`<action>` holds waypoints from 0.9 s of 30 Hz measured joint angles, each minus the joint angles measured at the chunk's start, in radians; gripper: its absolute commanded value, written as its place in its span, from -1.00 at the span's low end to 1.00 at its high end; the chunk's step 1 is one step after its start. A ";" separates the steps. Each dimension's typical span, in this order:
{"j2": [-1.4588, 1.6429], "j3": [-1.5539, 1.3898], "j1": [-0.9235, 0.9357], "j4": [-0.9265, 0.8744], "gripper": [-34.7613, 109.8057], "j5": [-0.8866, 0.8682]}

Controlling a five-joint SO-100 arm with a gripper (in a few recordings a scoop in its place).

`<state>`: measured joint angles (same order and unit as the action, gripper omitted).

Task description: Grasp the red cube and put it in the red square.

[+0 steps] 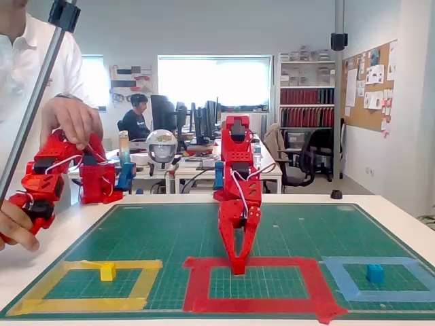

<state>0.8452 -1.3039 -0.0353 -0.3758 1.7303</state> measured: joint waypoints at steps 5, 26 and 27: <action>-0.017 0.005 0.003 0.049 -0.53 -0.044; -0.063 0.054 0.015 0.100 -0.54 -0.265; -0.063 0.054 0.012 0.100 -0.54 -0.268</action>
<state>0.7823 -1.2502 -0.0230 -0.2761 1.4619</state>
